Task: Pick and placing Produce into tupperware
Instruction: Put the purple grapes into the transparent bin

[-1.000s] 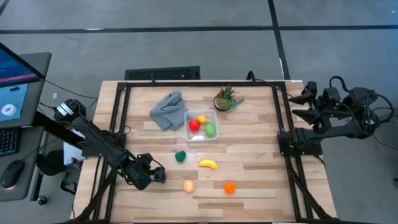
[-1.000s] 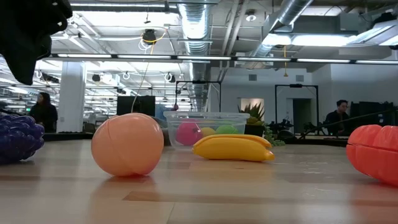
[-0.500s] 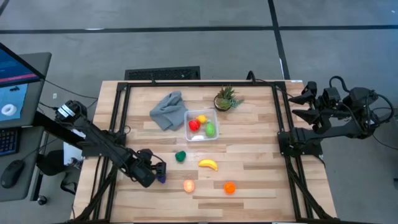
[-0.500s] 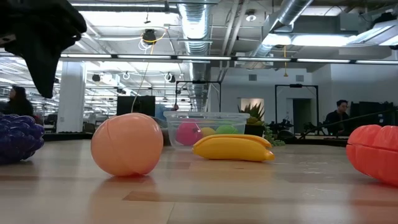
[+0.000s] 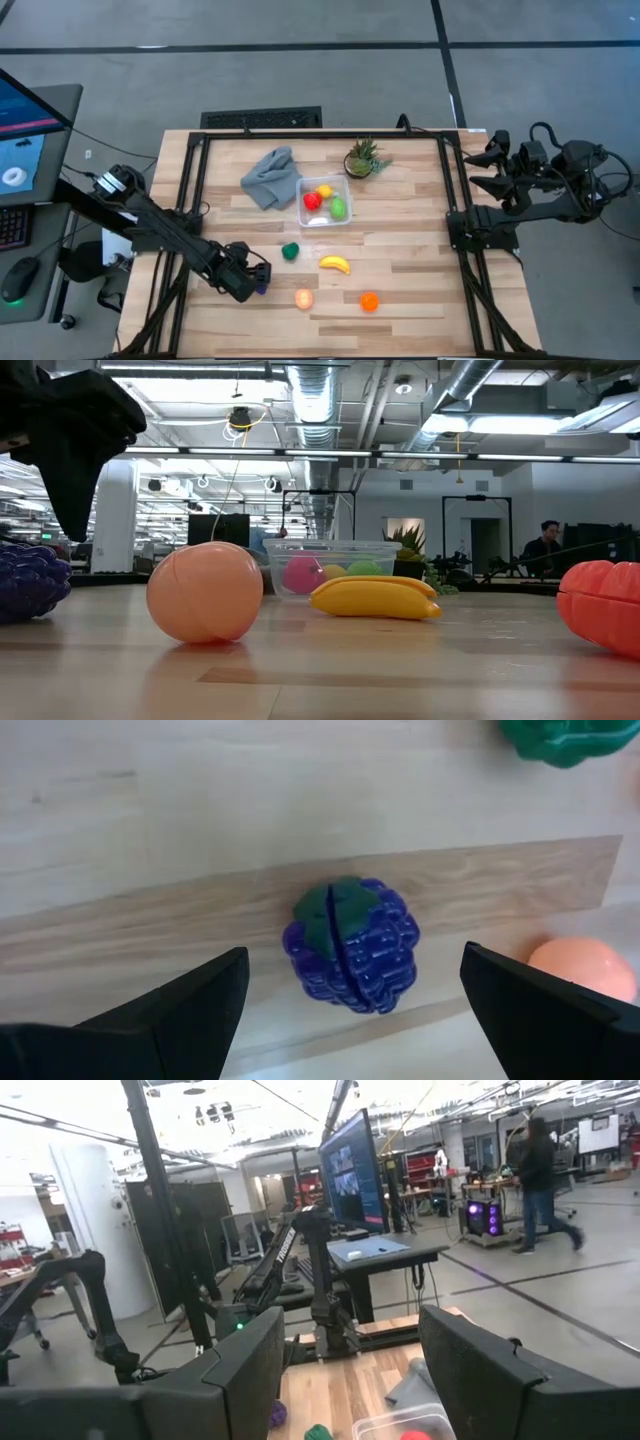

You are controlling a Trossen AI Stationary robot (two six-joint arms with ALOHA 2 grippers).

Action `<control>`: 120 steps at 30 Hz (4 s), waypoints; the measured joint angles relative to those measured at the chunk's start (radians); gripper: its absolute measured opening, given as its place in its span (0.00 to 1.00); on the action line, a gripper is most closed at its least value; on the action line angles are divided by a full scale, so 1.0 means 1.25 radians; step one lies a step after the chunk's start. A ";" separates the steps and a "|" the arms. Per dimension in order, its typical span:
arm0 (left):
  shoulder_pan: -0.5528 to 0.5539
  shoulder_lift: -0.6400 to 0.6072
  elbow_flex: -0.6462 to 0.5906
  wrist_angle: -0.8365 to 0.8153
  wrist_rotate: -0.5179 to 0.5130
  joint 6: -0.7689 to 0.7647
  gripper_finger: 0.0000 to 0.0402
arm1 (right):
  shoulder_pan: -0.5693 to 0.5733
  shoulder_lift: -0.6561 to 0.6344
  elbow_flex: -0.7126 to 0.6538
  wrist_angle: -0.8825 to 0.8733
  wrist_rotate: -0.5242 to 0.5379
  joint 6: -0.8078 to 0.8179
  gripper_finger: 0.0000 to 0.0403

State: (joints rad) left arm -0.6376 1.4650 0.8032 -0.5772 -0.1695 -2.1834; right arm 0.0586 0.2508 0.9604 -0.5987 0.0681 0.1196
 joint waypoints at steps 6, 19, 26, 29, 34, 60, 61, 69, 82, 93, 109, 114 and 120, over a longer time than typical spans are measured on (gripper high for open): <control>0.003 0.024 0.000 0.025 0.005 0.000 0.87 | 0.000 0.000 0.000 0.000 0.000 0.000 0.63; 0.026 0.073 0.000 0.066 0.019 -0.001 0.87 | 0.000 0.000 0.000 0.000 0.000 0.001 0.63; 0.030 0.091 0.000 0.099 0.027 -0.001 0.87 | 0.000 0.000 0.000 0.000 0.000 0.002 0.63; 0.031 0.092 0.000 0.094 0.035 -0.003 0.87 | 0.000 0.000 0.000 0.000 0.000 0.001 0.63; 0.032 0.097 0.000 0.102 0.047 -0.003 0.82 | 0.000 0.000 0.000 0.000 0.000 0.001 0.63; 0.034 0.097 0.000 0.103 0.048 0.005 0.57 | 0.000 0.000 0.000 0.000 0.000 0.002 0.63; 0.034 0.097 0.000 0.105 0.051 0.010 0.57 | 0.000 0.000 0.000 0.000 0.000 0.002 0.63; 0.034 0.092 0.000 0.119 0.063 0.027 0.57 | 0.000 0.000 0.000 0.000 0.000 0.003 0.63; 0.034 -0.009 0.001 0.067 -0.027 0.029 0.57 | 0.000 0.000 0.000 0.000 0.000 0.003 0.63; 0.035 -0.106 0.001 0.028 -0.185 0.076 0.57 | 0.000 0.000 0.000 0.000 0.000 0.010 0.63; 0.091 -0.146 0.006 0.045 -0.282 0.266 0.57 | 0.000 0.000 0.000 0.007 0.010 0.053 0.63; 0.126 -0.151 0.033 0.041 -0.316 0.372 0.57 | 0.000 0.000 0.000 0.010 0.017 0.092 0.63; 0.182 -0.162 0.066 0.043 -0.360 0.524 0.57 | 0.000 0.000 0.000 0.009 0.038 0.135 0.63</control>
State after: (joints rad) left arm -0.4104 1.2627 0.8854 -0.5231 -0.6200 -1.5279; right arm 0.0586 0.2509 0.9604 -0.5869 0.1157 0.2880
